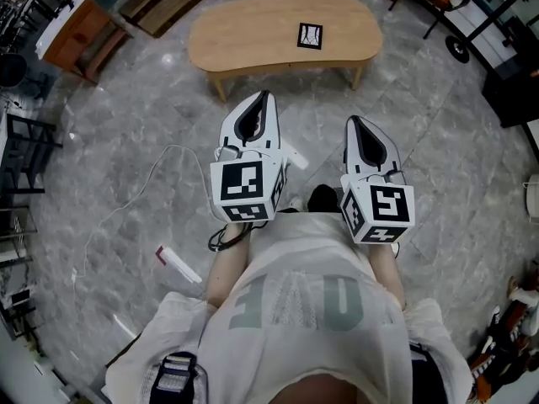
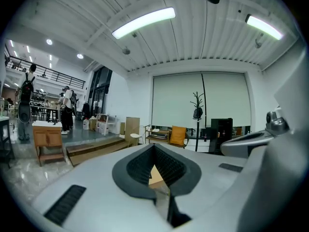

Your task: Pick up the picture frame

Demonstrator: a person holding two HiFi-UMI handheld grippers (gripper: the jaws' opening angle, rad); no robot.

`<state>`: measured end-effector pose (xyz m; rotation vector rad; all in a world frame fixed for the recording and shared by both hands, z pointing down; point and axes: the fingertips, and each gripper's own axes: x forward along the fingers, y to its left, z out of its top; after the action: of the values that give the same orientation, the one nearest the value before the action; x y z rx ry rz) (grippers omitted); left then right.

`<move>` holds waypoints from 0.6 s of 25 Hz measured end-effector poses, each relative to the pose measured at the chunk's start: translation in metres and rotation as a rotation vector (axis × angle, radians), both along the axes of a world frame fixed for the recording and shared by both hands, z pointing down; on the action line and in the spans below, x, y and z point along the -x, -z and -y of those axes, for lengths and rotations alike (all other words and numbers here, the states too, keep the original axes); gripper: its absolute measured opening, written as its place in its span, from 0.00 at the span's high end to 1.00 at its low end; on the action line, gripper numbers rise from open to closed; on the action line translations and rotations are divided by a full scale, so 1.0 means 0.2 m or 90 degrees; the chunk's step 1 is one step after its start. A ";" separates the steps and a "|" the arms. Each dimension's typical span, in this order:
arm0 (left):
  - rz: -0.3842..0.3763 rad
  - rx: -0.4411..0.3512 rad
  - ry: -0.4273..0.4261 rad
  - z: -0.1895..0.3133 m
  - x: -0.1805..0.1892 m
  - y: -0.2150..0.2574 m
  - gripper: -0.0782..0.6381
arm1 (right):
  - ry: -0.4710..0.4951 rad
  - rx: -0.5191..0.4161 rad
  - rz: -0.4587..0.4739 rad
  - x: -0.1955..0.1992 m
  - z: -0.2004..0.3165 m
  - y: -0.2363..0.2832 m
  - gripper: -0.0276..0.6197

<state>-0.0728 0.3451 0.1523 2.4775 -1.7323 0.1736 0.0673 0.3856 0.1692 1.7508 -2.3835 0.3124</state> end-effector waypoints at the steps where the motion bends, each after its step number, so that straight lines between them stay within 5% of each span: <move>1: -0.001 0.000 0.001 0.02 0.02 -0.01 0.88 | -0.004 0.000 0.002 0.00 0.00 -0.01 0.95; 15: 0.001 -0.014 0.014 0.23 0.09 -0.03 0.88 | -0.009 -0.029 0.016 0.01 0.20 -0.01 0.95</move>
<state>-0.0899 0.2987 0.1582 2.4731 -1.7707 0.1544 0.0658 0.3458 0.1707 1.7945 -2.4151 0.2872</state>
